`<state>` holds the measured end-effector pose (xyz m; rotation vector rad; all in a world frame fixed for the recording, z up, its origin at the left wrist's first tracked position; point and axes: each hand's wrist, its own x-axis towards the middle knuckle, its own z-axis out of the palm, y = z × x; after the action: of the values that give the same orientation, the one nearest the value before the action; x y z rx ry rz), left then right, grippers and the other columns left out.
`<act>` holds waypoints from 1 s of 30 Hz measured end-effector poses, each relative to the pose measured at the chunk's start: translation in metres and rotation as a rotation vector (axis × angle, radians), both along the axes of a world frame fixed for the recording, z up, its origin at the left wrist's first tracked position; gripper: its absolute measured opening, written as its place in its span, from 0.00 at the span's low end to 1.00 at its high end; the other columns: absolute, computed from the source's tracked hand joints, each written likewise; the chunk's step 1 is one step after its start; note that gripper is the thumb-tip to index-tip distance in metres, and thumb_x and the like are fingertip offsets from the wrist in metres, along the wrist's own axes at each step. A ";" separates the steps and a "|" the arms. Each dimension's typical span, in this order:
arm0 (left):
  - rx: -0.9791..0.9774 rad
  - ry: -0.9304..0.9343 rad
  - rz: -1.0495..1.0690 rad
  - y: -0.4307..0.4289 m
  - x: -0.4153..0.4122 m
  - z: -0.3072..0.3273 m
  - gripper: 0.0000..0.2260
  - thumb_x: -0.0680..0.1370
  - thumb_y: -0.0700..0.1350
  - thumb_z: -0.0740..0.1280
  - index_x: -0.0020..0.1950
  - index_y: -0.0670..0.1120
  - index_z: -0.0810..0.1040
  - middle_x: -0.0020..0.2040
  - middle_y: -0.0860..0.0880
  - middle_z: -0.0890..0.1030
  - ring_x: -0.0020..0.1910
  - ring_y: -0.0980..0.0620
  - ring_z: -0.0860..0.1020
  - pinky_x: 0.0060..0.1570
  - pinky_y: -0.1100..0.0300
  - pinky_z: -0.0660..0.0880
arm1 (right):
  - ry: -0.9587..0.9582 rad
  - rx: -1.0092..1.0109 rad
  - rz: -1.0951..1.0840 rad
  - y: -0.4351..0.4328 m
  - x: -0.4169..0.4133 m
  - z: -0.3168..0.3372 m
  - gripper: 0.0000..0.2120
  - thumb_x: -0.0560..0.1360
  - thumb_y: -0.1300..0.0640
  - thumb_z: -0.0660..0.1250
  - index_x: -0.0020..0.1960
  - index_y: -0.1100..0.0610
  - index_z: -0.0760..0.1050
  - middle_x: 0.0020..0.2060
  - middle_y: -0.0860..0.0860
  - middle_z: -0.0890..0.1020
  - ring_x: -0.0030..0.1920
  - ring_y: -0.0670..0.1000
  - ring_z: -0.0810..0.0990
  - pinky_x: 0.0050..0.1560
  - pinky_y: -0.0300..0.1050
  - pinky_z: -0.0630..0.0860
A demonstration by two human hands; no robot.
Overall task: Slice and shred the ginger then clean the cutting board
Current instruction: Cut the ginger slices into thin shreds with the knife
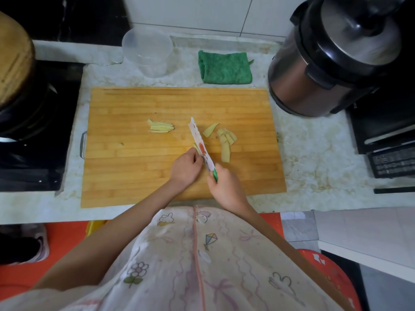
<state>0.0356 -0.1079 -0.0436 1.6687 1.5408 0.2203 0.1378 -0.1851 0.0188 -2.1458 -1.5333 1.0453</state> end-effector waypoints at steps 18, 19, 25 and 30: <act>0.003 0.021 -0.025 0.000 0.000 0.003 0.14 0.81 0.44 0.56 0.35 0.49 0.59 0.32 0.50 0.69 0.37 0.44 0.70 0.36 0.55 0.59 | 0.018 -0.013 -0.004 0.007 0.001 -0.007 0.07 0.76 0.62 0.58 0.49 0.64 0.72 0.32 0.60 0.74 0.30 0.54 0.69 0.30 0.48 0.63; 0.003 0.024 -0.024 0.000 0.001 0.003 0.14 0.81 0.44 0.56 0.35 0.49 0.59 0.32 0.50 0.68 0.37 0.44 0.70 0.36 0.55 0.59 | 0.014 -0.021 -0.007 0.009 0.001 -0.008 0.07 0.76 0.62 0.58 0.49 0.64 0.72 0.32 0.60 0.75 0.30 0.54 0.69 0.31 0.48 0.63; -0.005 0.018 -0.021 0.001 0.000 0.004 0.14 0.81 0.44 0.56 0.35 0.49 0.59 0.35 0.46 0.71 0.39 0.43 0.71 0.37 0.54 0.61 | 0.009 -0.047 0.008 0.014 0.002 -0.008 0.08 0.76 0.61 0.58 0.51 0.65 0.73 0.34 0.61 0.76 0.34 0.57 0.74 0.32 0.49 0.66; -0.010 0.028 0.003 -0.001 0.002 0.007 0.12 0.80 0.44 0.56 0.37 0.48 0.61 0.39 0.45 0.73 0.40 0.43 0.71 0.37 0.55 0.62 | 0.003 -0.037 0.023 0.015 0.002 -0.007 0.05 0.77 0.61 0.59 0.46 0.63 0.70 0.30 0.54 0.71 0.30 0.53 0.68 0.29 0.46 0.60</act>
<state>0.0380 -0.1093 -0.0369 1.6682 1.5628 0.1918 0.1394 -0.1706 0.0118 -2.1551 -1.5523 1.0915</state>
